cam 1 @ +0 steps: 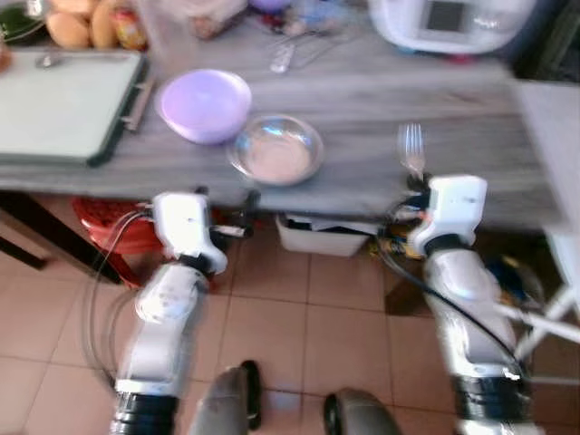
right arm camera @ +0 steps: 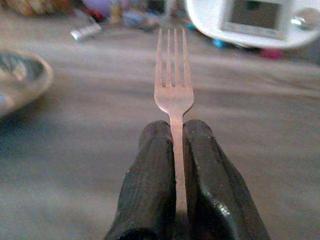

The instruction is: Setting the table

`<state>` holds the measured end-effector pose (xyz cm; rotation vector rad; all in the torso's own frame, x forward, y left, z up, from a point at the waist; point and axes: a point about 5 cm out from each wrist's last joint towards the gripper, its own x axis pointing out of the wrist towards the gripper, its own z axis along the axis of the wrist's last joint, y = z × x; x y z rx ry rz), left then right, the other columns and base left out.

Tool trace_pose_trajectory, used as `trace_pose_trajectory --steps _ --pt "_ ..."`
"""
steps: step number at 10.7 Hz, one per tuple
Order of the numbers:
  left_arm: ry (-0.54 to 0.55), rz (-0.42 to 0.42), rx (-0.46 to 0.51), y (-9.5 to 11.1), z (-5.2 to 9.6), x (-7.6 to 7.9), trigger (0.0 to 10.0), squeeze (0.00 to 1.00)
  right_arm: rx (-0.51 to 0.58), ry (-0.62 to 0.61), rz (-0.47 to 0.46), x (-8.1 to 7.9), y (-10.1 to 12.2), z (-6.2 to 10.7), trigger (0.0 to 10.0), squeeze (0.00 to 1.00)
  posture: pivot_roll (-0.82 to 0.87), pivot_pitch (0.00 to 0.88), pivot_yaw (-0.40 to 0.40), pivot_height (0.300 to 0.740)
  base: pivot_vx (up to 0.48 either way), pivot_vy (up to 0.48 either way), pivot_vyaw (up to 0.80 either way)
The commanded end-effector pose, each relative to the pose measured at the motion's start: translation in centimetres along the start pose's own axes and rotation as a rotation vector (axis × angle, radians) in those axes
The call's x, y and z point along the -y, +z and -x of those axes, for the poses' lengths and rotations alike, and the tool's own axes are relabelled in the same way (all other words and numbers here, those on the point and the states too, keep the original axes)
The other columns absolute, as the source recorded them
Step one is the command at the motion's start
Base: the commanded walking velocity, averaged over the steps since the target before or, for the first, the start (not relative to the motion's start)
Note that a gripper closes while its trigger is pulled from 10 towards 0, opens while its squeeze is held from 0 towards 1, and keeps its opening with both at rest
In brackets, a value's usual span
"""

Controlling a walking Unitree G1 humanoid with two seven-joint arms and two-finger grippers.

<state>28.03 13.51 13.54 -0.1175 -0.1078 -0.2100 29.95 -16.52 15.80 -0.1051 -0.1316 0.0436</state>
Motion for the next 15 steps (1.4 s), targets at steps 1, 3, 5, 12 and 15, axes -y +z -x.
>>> trace_pose_trajectory --steps 1,3,5,12,15 --pt "-0.006 0.01 0.0 0.0 0.2 0.3 10.0 0.0 -0.011 -0.053 0.008 1.2 -0.4 0.3 10.0 0.0 -0.06 0.191 0.029 0.74 0.0 0.0 0.0" --pt "0.008 0.003 0.006 0.2 0.6 -0.1 10.0 0.0 -0.026 -0.086 -0.015 1.6 -0.7 0.2 10.0 0.0 -0.05 0.199 0.029 0.74 0.0 0.0 0.0" --pt "0.03 -0.008 0.001 0.2 0.9 -0.6 10.0 0.0 -0.047 -0.101 -0.05 1.5 -1.1 0.3 10.0 0.0 -0.05 0.201 0.033 0.74 0.0 0.0 0.0" --pt "0.024 -0.035 -0.03 0.2 1.8 -1.0 10.0 0.0 -0.102 -0.216 -0.239 1.4 -1.4 -2.5 10.0 0.0 0.01 0.246 0.056 0.74 0.0 0.0 0.0" --pt "0.014 -0.044 -0.048 0.3 2.2 -1.2 10.0 0.0 -0.148 -0.223 -0.323 0.4 -2.1 -2.6 10.0 0.0 0.02 0.254 0.058 0.74 0.0 0.0 0.0"
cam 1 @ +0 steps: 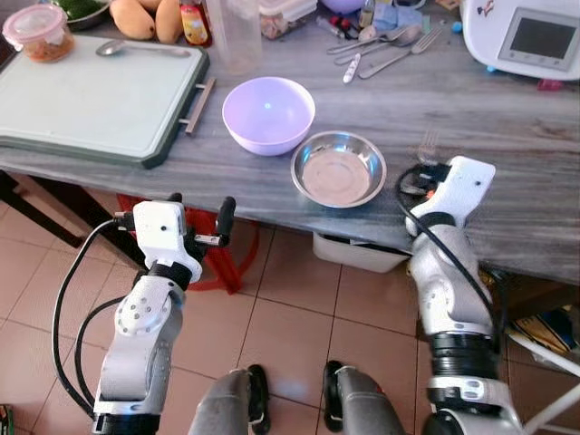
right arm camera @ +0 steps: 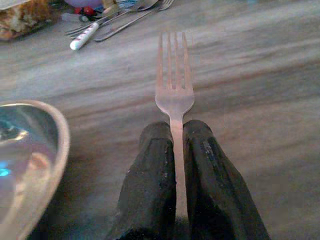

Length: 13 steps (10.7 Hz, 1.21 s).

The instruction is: Setting the table

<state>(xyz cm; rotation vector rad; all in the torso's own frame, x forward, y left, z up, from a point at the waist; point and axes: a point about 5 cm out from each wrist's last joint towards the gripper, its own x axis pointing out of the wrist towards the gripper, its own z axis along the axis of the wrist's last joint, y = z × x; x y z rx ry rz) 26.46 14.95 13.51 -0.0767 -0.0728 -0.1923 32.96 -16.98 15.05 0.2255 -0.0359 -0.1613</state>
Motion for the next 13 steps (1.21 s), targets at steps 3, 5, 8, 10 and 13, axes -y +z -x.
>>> trace_pose_trajectory --steps 3,5,8,10,13 --pt "-0.009 -0.009 -0.016 0.0 0.4 -0.1 10.0 0.0 -0.082 -0.001 -0.047 -0.7 -1.4 0.1 10.0 0.0 0.02 0.254 0.052 0.74 0.0 0.0 0.0" --pt "-0.012 -0.006 -0.021 -0.1 0.4 0.0 10.0 0.0 -0.109 -0.027 -0.031 -0.4 -1.7 0.2 10.0 0.0 0.01 0.254 0.049 0.74 0.0 0.0 0.0" --pt "-0.024 -0.003 -0.022 -0.1 0.2 0.2 10.0 0.0 -0.131 -0.051 -0.053 -0.1 -2.2 0.0 10.0 0.0 0.01 0.256 0.05 0.74 0.0 0.0 0.0" --pt "-0.032 -0.002 -0.022 -0.1 0.1 0.3 10.0 0.0 -0.149 -0.046 -0.052 -0.4 -2.5 -0.1 10.0 0.0 0.01 0.257 0.052 0.74 0.0 0.0 0.0" --pt "-0.031 -0.004 -0.028 -0.2 0.3 0.2 10.0 0.0 -0.174 -0.052 -0.029 -0.5 -2.9 -0.2 10.0 0.0 0.02 0.26 0.048 0.74 0.0 0.0 0.0"
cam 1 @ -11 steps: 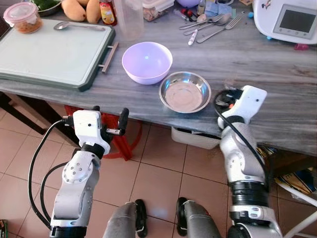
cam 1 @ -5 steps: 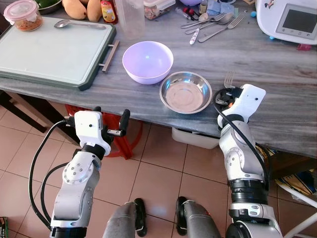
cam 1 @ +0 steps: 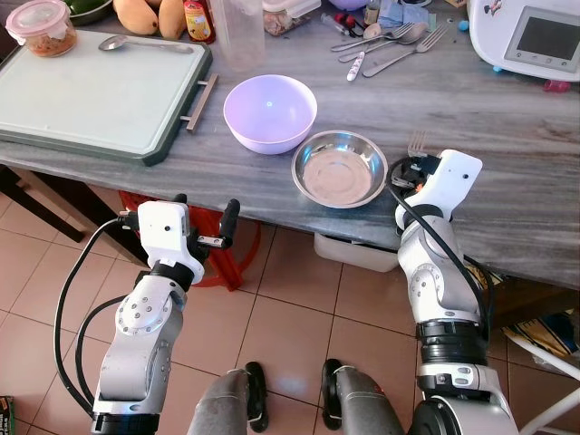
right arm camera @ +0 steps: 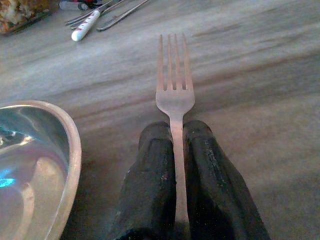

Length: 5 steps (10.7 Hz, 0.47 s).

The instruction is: Setting the table

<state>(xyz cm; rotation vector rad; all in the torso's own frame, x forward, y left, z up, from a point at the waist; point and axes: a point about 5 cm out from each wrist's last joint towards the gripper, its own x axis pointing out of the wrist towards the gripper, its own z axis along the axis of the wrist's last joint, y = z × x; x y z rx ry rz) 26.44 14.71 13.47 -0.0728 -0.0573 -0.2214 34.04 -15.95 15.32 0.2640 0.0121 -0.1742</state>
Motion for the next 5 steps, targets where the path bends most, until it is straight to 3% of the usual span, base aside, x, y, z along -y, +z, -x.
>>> trace_pose_trajectory --steps 1,3,5 --pt "-0.004 0.0 -0.011 -0.16 0.32 0.05 10.0 0.0 -0.137 -0.04 0.009 0.94 -3.03 0.41 10.0 0.0 0.02 0.26 0.048 0.74 0.0 0.0 0.0" --pt "-0.005 0.002 -0.013 -0.19 0.28 0.15 10.0 0.0 -0.172 -0.023 0.012 0.79 -3.46 0.34 10.0 0.0 0.01 0.26 0.045 0.74 0.0 0.0 0.0" --pt "-0.004 0.004 -0.014 -0.23 0.27 0.2 10.0 0.0 -0.204 -0.011 0.025 0.81 -3.99 0.56 10.0 0.94 0.01 0.261 0.044 0.74 0.0 0.0 0.0"
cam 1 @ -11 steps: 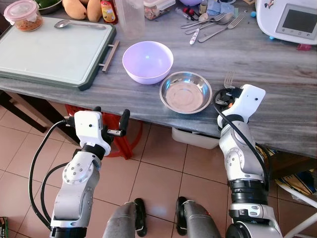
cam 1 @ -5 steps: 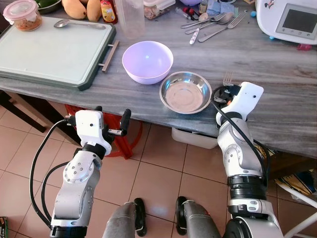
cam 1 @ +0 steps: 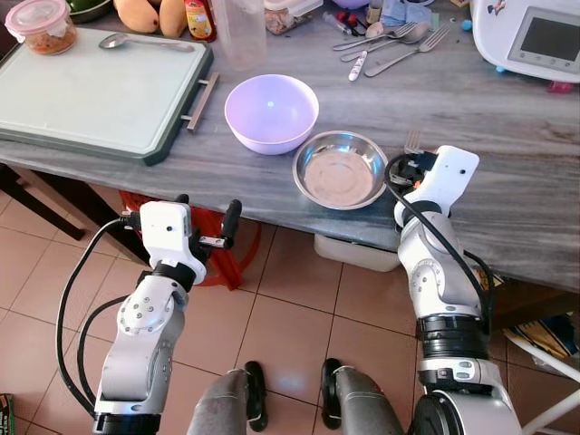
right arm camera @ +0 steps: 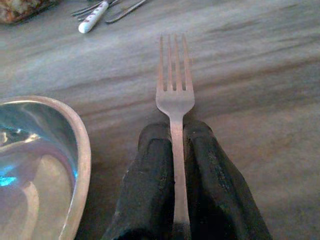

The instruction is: Setting the table

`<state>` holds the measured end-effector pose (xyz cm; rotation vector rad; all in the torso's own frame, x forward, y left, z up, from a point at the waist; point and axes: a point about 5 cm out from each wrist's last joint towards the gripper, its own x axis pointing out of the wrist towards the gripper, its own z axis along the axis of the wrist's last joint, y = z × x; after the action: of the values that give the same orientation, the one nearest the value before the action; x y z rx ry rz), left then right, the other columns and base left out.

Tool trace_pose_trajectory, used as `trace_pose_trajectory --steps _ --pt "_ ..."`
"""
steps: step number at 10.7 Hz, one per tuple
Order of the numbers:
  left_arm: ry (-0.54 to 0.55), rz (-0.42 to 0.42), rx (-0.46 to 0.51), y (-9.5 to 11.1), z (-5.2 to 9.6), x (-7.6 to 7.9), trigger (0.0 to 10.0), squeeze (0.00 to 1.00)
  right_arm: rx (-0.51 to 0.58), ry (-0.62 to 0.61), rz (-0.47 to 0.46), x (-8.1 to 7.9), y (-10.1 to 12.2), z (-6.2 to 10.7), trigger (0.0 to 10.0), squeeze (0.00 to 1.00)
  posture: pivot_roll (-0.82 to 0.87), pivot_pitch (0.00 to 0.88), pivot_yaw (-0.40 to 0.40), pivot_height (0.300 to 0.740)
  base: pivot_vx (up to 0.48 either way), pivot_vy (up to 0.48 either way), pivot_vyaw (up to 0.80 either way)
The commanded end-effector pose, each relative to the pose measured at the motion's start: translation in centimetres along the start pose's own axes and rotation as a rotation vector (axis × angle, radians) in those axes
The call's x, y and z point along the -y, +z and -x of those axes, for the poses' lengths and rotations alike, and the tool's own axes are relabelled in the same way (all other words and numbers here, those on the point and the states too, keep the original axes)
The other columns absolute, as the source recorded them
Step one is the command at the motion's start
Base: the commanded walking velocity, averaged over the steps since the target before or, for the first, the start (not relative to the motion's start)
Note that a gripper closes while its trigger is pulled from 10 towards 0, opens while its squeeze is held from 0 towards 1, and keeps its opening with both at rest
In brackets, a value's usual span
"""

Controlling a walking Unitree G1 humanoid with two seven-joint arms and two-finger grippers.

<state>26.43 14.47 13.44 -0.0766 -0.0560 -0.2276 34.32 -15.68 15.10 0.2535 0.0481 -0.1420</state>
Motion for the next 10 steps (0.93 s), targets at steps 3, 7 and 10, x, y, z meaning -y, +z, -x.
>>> trace_pose_trajectory --steps 3,7,10 --pt "0.002 0.002 -0.016 -0.3 0.3 0.0 10.0 0.0 -0.189 -0.044 0.029 1.6 -4.1 0.9 10.0 0.99 0.01 0.262 0.042 0.74 0.0 0.0 0.0" --pt "0.0 0.004 -0.012 -0.2 0.2 0.1 10.0 0.0 -0.147 -0.03 0.06 2.0 -3.3 1.0 10.0 1.0 0.0 0.258 0.044 0.74 0.0 0.0 0.0" --pt "-0.002 0.006 -0.01 -0.2 0.1 0.2 10.0 0.0 -0.079 -0.021 0.067 2.1 -2.4 1.3 10.0 1.0 0.0 0.257 0.046 0.74 0.0 0.0 0.0"
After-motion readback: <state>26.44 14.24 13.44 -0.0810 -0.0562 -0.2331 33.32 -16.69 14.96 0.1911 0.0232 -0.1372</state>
